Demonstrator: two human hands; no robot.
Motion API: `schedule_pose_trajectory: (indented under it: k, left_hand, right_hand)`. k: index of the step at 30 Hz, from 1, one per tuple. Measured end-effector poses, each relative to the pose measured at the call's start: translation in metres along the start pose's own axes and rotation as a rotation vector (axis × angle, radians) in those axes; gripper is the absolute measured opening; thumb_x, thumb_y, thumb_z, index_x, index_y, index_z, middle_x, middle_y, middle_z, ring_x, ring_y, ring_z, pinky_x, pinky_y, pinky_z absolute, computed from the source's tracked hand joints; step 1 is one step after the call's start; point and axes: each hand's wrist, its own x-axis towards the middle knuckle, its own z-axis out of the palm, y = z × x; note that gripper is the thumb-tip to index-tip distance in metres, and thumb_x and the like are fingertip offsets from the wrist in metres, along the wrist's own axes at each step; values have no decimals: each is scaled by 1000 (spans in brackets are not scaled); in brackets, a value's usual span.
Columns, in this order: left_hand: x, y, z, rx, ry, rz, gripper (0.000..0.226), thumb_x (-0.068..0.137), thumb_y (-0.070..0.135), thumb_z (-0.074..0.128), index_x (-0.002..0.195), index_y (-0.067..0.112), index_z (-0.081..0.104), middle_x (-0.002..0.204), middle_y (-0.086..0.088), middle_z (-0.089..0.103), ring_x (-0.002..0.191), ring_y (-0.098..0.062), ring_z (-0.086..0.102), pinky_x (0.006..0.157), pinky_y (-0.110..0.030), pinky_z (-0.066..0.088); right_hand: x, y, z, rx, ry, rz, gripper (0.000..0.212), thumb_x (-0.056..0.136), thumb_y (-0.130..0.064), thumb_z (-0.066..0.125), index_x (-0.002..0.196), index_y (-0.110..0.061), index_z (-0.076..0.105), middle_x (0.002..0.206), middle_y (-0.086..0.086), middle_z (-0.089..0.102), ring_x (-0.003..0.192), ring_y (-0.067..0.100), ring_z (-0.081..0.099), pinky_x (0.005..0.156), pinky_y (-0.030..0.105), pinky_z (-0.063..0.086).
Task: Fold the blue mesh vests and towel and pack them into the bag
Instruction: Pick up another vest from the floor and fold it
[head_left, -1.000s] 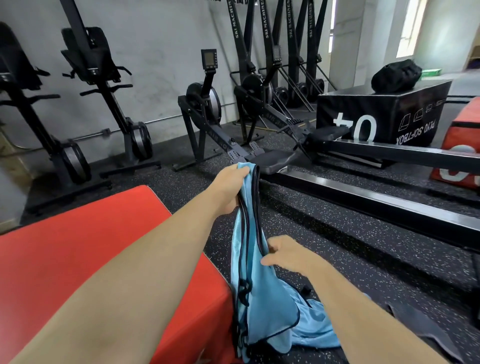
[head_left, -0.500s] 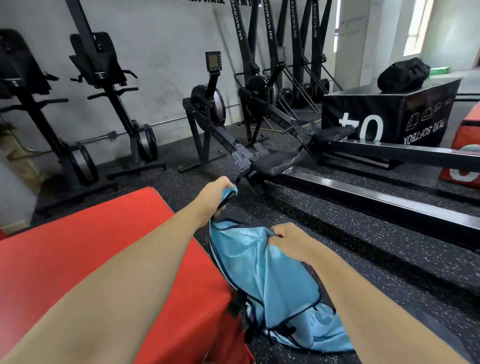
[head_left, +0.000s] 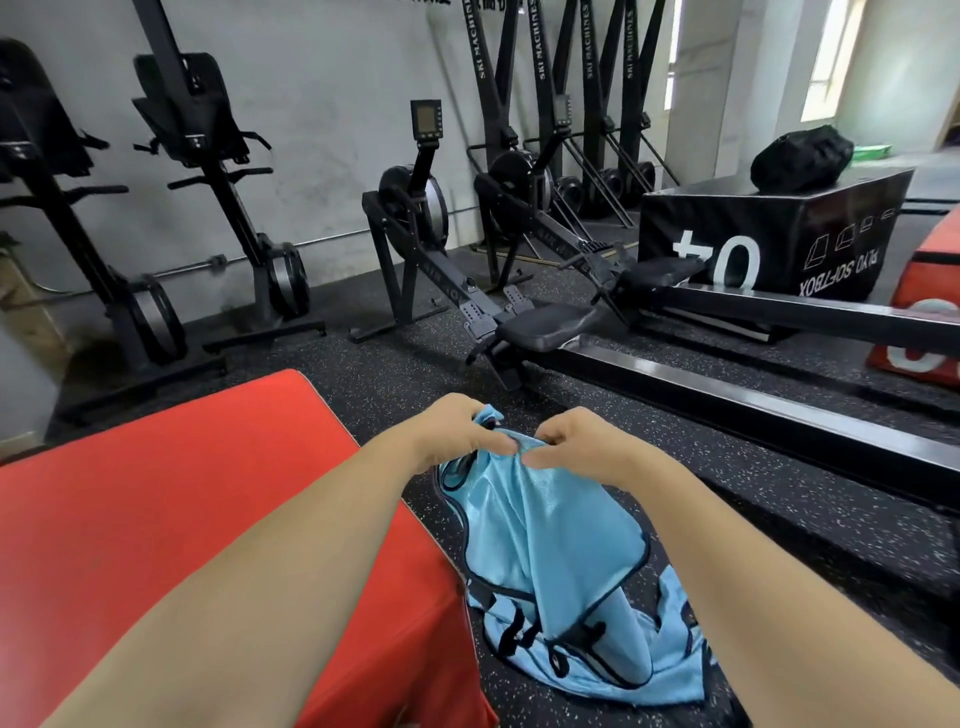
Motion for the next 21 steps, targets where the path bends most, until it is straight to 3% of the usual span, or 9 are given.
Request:
schedule_pose_trajectory:
  k: [3, 5, 8, 10, 15, 18, 21]
  left_hand:
    - [2, -5, -5, 9, 81, -9, 38, 78, 13, 76, 58, 17, 44, 57, 3, 40, 51, -10, 36, 49, -24, 28]
    - [4, -8, -9, 60, 94, -20, 40, 76, 16, 77, 60, 15, 41, 60, 1, 39, 55, -13, 35, 52, -26, 28]
    - [6, -12, -12, 228, 155, -40, 43, 73, 18, 76, 57, 15, 36, 59, 0, 35, 53, -15, 32, 49, -26, 25]
    - [7, -12, -14, 293, 199, -32, 41, 72, 18, 75, 56, 14, 38, 58, 0, 38, 53, -15, 35, 49, -26, 27]
    - [10, -11, -14, 261, 244, 14, 33, 74, 14, 72, 57, 14, 44, 60, -2, 45, 58, -19, 41, 56, -29, 34]
    - [7, -13, -19, 268, 242, 20, 30, 76, 15, 73, 60, 13, 47, 63, -3, 46, 60, -18, 42, 57, -28, 35]
    - [5, -22, -28, 306, 237, -3, 23, 75, 18, 74, 69, 10, 53, 68, -5, 48, 63, -20, 42, 60, -31, 37]
  right_hand:
    - [-1, -3, -3, -14, -30, 17, 18, 80, -14, 73, 74, 0, 64, 62, 5, 44, 52, 13, 35, 46, 21, 28]
    - [-2, -7, -5, -68, -6, 17, 25, 80, -17, 76, 74, 4, 64, 53, 1, 42, 42, 9, 31, 42, 19, 25]
    - [0, -15, -6, -132, 67, -5, 24, 79, -22, 77, 62, -11, 64, 45, -7, 44, 39, 6, 35, 44, 20, 30]
    - [-1, -22, -2, -47, 71, -20, 27, 80, -18, 74, 59, -14, 56, 50, -5, 44, 45, 9, 38, 44, 20, 31]
    - [-1, -28, 12, 291, -20, 23, 42, 75, 1, 64, 51, -19, 35, 52, -3, 28, 49, 11, 24, 47, 25, 18]
    - [-1, -27, 13, 362, -109, 46, 42, 70, 1, 65, 49, -21, 35, 56, -1, 32, 53, 12, 29, 49, 25, 23]
    - [-3, -31, 6, 344, -214, 66, 45, 79, 5, 67, 51, -19, 40, 56, -1, 40, 51, 11, 35, 45, 19, 28]
